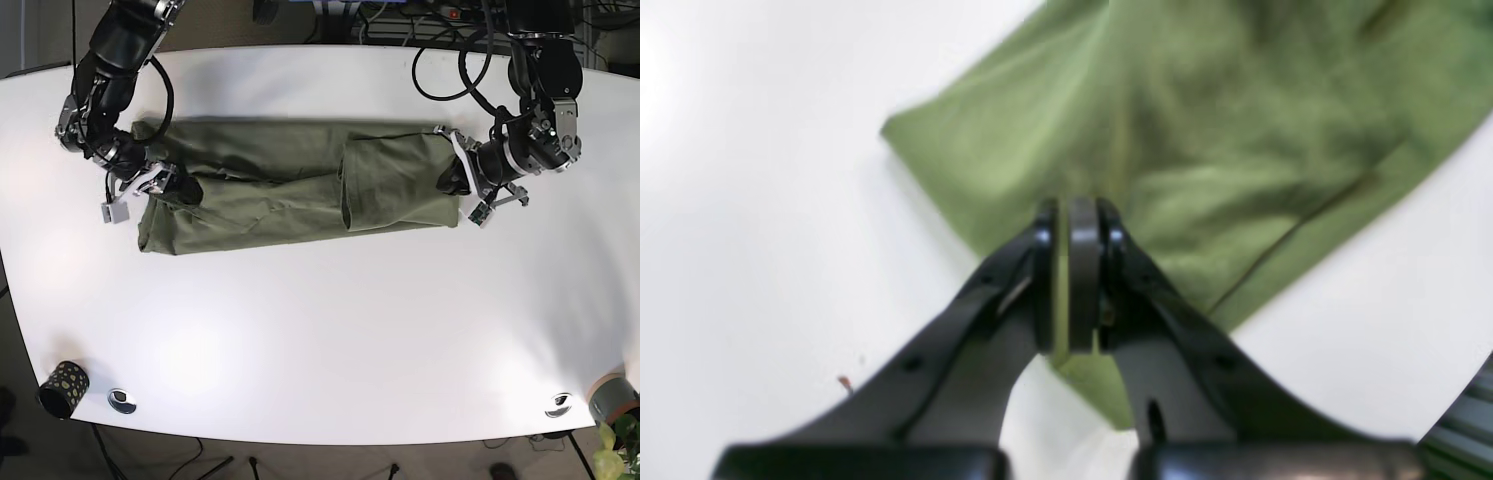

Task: Fold the T-shirt properly
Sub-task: 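Grasp the strip's middle with the left gripper, right gripper holding its end, then fold the strip in half, bringing both grippers together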

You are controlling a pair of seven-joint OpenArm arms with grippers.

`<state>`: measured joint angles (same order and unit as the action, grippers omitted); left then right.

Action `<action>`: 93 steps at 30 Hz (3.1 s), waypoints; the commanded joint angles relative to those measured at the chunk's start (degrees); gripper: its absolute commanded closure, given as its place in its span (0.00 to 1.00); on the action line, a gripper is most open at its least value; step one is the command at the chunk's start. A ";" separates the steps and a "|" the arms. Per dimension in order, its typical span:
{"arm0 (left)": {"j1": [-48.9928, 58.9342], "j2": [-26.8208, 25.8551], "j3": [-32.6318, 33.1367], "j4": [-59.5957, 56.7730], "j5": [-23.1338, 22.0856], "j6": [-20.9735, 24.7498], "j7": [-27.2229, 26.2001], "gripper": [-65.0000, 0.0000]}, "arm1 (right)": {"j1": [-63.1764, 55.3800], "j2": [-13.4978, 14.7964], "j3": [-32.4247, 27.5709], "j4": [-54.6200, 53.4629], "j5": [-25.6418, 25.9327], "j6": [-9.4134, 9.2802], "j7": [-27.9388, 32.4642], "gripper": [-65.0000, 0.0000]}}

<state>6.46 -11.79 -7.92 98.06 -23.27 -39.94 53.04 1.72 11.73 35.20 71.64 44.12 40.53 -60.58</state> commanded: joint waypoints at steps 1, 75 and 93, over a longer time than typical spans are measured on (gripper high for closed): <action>-0.70 -0.47 -0.30 -0.52 -0.43 -0.06 -0.77 0.99 | 0.79 1.06 0.36 1.99 -0.65 -0.53 -1.18 0.35; -11.69 11.40 18.25 -28.65 -0.43 3.33 -9.48 0.98 | 0.79 -3.24 -25.75 33.73 -1.00 -0.75 -0.65 1.00; -11.78 11.66 17.90 -28.65 -0.87 3.33 -9.65 0.98 | 3.34 -3.68 -32.17 26.78 -1.00 -0.75 0.05 0.40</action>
<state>-5.23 -0.16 10.02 69.34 -26.26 -37.15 40.86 3.99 7.68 3.79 97.27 41.80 39.38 -62.63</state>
